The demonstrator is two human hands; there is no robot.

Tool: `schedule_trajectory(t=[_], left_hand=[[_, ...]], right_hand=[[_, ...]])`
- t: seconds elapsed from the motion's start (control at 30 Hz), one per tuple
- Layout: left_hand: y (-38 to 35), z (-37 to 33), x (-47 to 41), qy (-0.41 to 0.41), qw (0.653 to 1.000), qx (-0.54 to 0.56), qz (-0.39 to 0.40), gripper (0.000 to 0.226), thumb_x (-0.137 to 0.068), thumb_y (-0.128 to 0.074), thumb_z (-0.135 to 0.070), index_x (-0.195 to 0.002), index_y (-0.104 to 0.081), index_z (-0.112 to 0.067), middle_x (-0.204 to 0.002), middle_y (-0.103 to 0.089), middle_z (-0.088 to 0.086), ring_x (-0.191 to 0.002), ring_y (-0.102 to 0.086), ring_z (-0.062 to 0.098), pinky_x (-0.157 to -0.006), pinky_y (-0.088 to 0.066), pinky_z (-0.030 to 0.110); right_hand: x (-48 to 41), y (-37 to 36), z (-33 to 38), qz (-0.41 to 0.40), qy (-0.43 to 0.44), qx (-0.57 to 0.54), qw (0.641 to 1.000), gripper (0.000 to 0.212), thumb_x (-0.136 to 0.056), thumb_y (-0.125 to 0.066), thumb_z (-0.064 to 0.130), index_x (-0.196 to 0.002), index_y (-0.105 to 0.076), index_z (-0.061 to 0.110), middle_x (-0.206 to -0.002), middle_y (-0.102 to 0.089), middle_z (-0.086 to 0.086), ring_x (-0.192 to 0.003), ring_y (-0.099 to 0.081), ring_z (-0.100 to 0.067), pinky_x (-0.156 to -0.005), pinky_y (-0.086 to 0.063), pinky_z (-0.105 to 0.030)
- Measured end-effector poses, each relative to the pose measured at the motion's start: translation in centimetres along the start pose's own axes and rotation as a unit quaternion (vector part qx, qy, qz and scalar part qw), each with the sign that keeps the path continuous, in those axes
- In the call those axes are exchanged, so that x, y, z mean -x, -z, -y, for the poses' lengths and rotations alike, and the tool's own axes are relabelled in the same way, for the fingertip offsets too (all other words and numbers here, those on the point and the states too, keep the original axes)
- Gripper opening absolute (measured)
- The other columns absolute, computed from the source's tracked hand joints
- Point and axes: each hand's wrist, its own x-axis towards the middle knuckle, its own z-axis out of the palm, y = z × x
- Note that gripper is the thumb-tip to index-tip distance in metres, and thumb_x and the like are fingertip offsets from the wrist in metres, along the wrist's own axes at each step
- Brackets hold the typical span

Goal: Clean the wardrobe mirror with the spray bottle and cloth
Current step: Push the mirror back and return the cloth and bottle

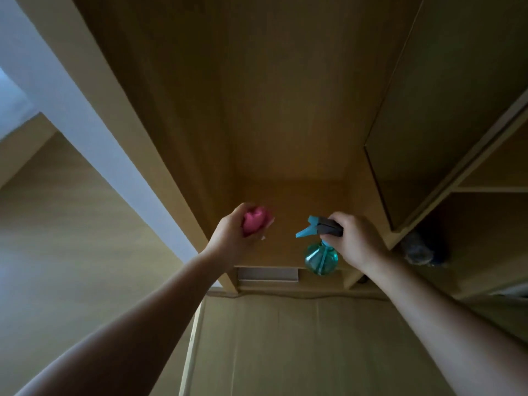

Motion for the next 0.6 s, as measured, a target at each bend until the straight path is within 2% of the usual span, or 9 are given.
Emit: schedule_trajectory(t=[0.1, 0.23, 0.3, 0.37, 0.47, 0.53, 0.6], left_hand=[[-2.3, 4.4, 0.0, 0.019, 1.0, 0.013, -0.012, 0.041, -0.08, -0.077, -0.033, -0.114, -0.055, -0.032, -0.091, -0.068, 0.0, -0.064, -0.063, 0.007, -0.051, -0.048, 0.018], [-6.3, 10.5, 0.9, 0.03, 0.999, 0.014, -0.018, 0.038, -0.079, -0.077, -0.034, -0.108, -0.054, -0.039, -0.086, -0.066, -0.008, -0.059, -0.059, 0.005, -0.052, -0.047, 0.02], [-8.6, 13.6, 1.5, 0.029, 0.999, 0.005, -0.012, 0.038, -0.079, -0.077, -0.03, -0.11, -0.055, -0.035, -0.088, -0.063, -0.015, -0.062, -0.059, 0.005, -0.055, -0.05, 0.023], [-11.1, 17.0, 2.2, 0.023, 1.0, -0.002, -0.009, 0.039, -0.079, -0.077, -0.026, -0.107, -0.054, -0.04, -0.089, -0.063, -0.024, -0.068, -0.061, 0.002, -0.06, -0.053, 0.023], [-15.1, 22.3, 3.0, 0.011, 1.0, -0.008, -0.009, 0.042, -0.079, -0.077, -0.026, -0.103, -0.051, -0.049, -0.092, -0.059, -0.039, -0.077, -0.061, -0.008, -0.06, -0.05, 0.011], [-17.9, 26.2, 3.2, 0.005, 1.0, -0.015, -0.008, 0.043, -0.079, -0.076, -0.029, -0.101, -0.05, -0.054, -0.094, -0.058, -0.042, -0.082, -0.059, -0.012, -0.06, -0.045, 0.005], [-20.9, 30.4, 3.0, -0.002, 1.0, -0.015, -0.004, 0.045, -0.079, -0.077, -0.03, -0.098, -0.049, -0.061, -0.095, -0.058, -0.041, -0.084, -0.059, -0.011, -0.062, -0.045, 0.004]], right_hand=[[-0.1, -3.7, -2.6, -0.011, -0.01, 0.016, 1.0, 0.012, -0.082, -0.073, 0.022, -0.083, -0.061, 0.02, -0.066, -0.055, 0.009, -0.064, -0.054, -0.017, -0.05, -0.033, -0.028], [0.6, -9.1, -6.8, -0.012, -0.006, 0.01, 1.0, 0.012, -0.079, -0.074, 0.02, -0.08, -0.062, 0.02, -0.065, -0.058, 0.007, -0.063, -0.056, -0.02, -0.05, -0.035, -0.029], [1.1, -12.0, -9.1, -0.012, -0.01, -0.001, 1.0, 0.013, -0.077, -0.075, 0.017, -0.078, -0.062, 0.02, -0.065, -0.06, 0.004, -0.064, -0.057, -0.022, -0.054, -0.04, -0.033], [1.5, -15.1, -11.7, -0.005, -0.015, -0.004, 1.0, 0.012, -0.077, -0.074, 0.016, -0.078, -0.063, 0.017, -0.067, -0.063, 0.001, -0.065, -0.058, -0.023, -0.057, -0.045, -0.036], [2.3, -20.3, -16.1, 0.015, -0.02, -0.011, 1.0, 0.01, -0.08, -0.073, 0.016, -0.081, -0.063, 0.016, -0.068, -0.063, 0.002, -0.065, -0.057, -0.019, -0.057, -0.043, -0.032], [2.6, -23.8, -19.4, 0.023, -0.02, -0.009, 0.999, 0.009, -0.081, -0.072, 0.017, -0.082, -0.063, 0.017, -0.068, -0.062, 0.004, -0.064, -0.055, -0.016, -0.053, -0.037, -0.026], [2.6, -27.4, -22.6, 0.036, -0.029, 0.001, 0.999, 0.009, -0.084, -0.07, 0.018, -0.083, -0.062, 0.017, -0.07, -0.062, 0.002, -0.065, -0.055, -0.017, -0.054, -0.037, -0.028]])
